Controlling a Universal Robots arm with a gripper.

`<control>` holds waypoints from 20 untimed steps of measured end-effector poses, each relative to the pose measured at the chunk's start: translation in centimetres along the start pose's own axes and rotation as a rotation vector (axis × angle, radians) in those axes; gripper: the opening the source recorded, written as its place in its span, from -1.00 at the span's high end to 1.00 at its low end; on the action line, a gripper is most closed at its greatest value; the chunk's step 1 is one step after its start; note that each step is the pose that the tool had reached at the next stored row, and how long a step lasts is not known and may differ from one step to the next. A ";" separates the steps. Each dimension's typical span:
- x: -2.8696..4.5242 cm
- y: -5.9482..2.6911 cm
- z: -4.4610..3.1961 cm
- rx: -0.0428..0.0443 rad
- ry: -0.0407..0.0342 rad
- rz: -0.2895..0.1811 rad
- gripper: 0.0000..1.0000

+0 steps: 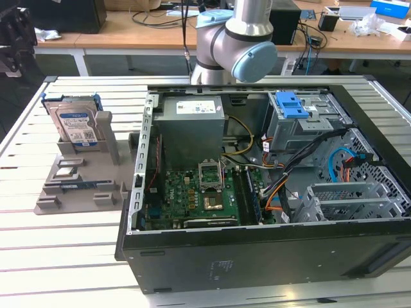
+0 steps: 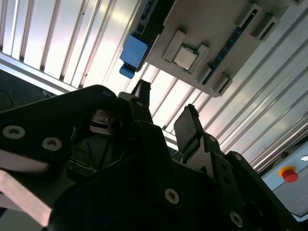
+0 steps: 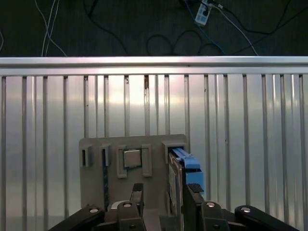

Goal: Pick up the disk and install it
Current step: 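Pick up the disk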

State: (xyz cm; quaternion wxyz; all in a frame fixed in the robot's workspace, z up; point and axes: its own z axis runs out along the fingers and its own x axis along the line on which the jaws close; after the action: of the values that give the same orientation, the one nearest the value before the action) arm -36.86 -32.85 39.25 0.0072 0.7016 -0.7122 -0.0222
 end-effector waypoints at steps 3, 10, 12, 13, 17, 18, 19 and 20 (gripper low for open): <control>-0.67 -0.07 0.01 -0.0001 0.0011 0.000 0.04; -1.76 -0.24 0.05 -0.0001 0.0013 0.000 0.04; -2.72 -0.51 0.13 -0.0001 0.0026 0.000 0.04; -3.48 -0.90 0.90 -0.0002 0.0045 0.000 0.04; -3.46 -1.13 2.68 -0.0013 0.0046 0.000 0.04; -3.45 -1.17 2.88 -0.0016 0.0046 0.000 0.04; -3.45 -1.21 3.10 -0.0017 0.0046 0.000 0.04; -3.44 -1.26 3.29 -0.0019 0.0047 0.000 0.04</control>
State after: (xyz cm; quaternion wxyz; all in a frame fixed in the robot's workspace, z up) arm -35.69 -29.36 35.98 0.0095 0.7016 -0.7122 -0.0212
